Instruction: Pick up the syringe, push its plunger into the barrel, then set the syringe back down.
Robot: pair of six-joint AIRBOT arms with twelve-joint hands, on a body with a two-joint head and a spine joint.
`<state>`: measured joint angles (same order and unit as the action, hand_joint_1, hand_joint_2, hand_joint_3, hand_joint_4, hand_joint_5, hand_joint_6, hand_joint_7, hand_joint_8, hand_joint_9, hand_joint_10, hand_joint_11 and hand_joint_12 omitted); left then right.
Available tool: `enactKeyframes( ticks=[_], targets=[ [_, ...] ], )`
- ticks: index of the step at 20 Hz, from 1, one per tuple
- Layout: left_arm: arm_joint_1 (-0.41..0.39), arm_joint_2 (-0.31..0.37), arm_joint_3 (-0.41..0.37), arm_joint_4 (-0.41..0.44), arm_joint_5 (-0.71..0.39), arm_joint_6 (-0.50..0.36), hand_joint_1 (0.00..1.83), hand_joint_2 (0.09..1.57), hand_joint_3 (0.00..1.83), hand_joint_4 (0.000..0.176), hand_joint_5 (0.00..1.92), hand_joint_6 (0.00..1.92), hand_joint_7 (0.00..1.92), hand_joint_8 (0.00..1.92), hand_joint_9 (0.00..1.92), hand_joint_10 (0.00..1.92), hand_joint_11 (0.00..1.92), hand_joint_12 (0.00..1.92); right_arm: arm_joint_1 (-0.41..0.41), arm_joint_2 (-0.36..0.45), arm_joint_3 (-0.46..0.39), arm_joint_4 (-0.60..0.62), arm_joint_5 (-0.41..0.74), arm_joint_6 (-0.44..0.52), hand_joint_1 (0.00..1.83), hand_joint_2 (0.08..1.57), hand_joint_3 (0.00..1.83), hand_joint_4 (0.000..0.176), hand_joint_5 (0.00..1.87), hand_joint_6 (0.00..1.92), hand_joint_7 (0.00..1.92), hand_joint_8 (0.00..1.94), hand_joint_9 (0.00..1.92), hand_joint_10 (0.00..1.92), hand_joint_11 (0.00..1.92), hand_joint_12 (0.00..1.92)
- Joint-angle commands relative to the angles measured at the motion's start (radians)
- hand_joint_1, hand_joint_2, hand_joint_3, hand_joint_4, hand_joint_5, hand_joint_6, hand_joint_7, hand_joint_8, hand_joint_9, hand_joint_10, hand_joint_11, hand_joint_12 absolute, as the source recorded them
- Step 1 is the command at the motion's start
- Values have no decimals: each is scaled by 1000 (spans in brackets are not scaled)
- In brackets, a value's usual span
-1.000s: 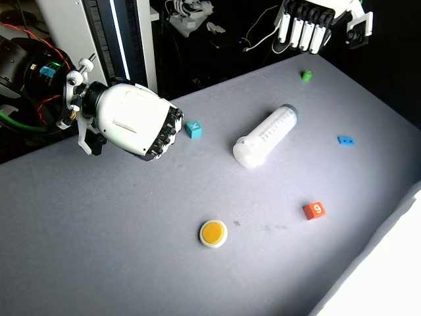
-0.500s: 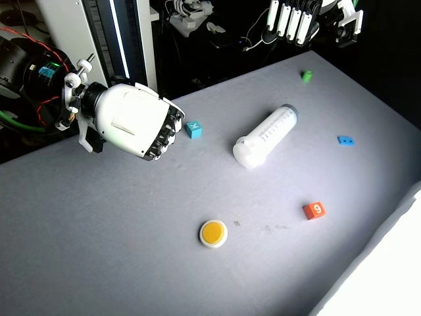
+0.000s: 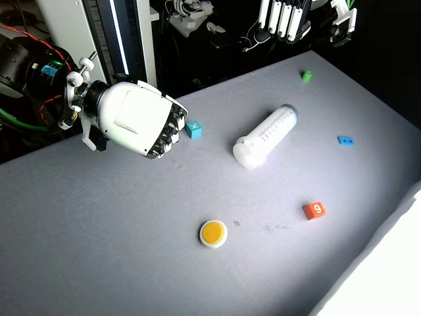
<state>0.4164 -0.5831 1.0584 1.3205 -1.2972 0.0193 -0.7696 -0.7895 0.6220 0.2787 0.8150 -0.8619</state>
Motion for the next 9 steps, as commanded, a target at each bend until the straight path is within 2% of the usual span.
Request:
enactKeyframes(
  ticks=[1, 4, 5, 6, 7, 9],
  targets=[
    [-5, -8, 0, -92, -45, 6, 1296, 1227, 0, 146, 1414, 1921, 1544, 1921, 1582, 1921, 1570, 1921, 11, 2, -2, -18, 112, 17, 851, 1440, 4, 176, 1384, 1921, 1496, 1941, 1561, 1921, 1748, 1921],
    [-5, -11, 4, -92, -47, 6, 1230, 1288, 17, 153, 1394, 1921, 1532, 1921, 1570, 1921, 1598, 1921, 7, 0, -3, -18, 112, 45, 914, 1425, 0, 176, 1399, 1921, 1522, 1941, 1596, 1921, 1780, 1921],
    [-5, -11, 8, -92, -52, 6, 1247, 1268, 6, 152, 1383, 1921, 1524, 1921, 1564, 1921, 1589, 1921, 4, 0, -3, -18, 110, 102, 923, 1428, 0, 176, 1403, 1921, 1530, 1941, 1606, 1921, 1789, 1921],
    [-4, -11, 11, -92, -56, 6, 1270, 1235, 0, 148, 1398, 1921, 1528, 1921, 1564, 1921, 1577, 1921, 2, 0, -3, -18, 108, 118, 909, 1431, 0, 176, 1401, 1921, 1525, 1941, 1597, 1921, 1778, 1921],
    [-4, -11, 12, -92, -58, 6, 1293, 1240, 0, 151, 1445, 1921, 1559, 1921, 1594, 1921, 1602, 1921, 1, 0, -3, -18, 111, 87, 891, 1436, 2, 176, 1399, 1921, 1519, 1941, 1584, 1921, 1760, 1921],
    [-4, -12, 14, -92, -60, 6, 1235, 1283, 11, 153, 1396, 1921, 1521, 1921, 1566, 1921, 1586, 1921, 2, 0, -2, -18, 116, 52, 925, 1429, 0, 176, 1405, 1921, 1528, 1941, 1598, 1921, 1779, 1921]
  ],
)
